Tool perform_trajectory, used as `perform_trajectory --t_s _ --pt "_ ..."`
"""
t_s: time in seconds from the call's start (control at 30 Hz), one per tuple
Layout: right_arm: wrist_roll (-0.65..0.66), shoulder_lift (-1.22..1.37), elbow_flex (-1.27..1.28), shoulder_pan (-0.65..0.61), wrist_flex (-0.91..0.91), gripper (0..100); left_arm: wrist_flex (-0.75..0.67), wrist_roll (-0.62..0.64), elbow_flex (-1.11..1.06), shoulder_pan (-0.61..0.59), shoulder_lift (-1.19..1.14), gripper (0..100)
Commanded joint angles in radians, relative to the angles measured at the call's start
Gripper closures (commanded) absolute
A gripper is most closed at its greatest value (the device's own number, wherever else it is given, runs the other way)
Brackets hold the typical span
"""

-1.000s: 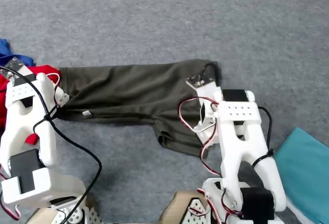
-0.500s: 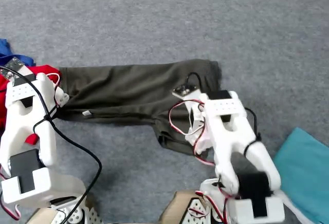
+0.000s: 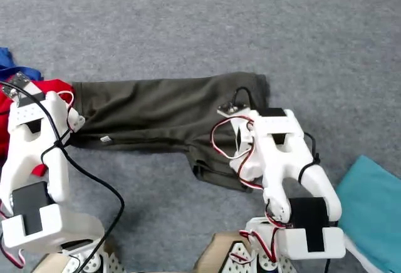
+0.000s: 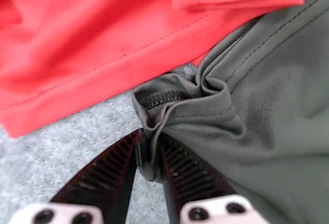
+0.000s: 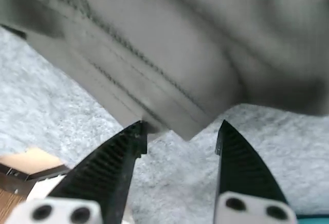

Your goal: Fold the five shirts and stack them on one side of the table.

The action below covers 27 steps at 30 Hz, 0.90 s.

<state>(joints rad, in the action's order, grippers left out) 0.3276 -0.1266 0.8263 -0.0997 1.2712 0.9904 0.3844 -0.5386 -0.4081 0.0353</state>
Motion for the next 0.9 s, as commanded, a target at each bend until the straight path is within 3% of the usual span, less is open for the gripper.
perform_trajectory --t_s 0.0,0.2,0.43,0.87 --pt "0.008 -0.041 -0.033 0.008 -0.044 77.5 -0.018 -0.003 0.002 -0.003 0.013 98" --pt "0.008 -0.039 -0.01 0.008 -0.12 77.7 -0.02 -0.003 0.0 -0.003 0.013 98" --pt "0.008 -0.039 0.058 -0.01 -0.166 93.4 -0.02 -0.003 0.0 -0.003 0.013 98" --pt "0.003 -0.048 0.039 -0.004 -0.141 98.4 -0.02 -0.003 -0.002 -0.003 0.013 98"
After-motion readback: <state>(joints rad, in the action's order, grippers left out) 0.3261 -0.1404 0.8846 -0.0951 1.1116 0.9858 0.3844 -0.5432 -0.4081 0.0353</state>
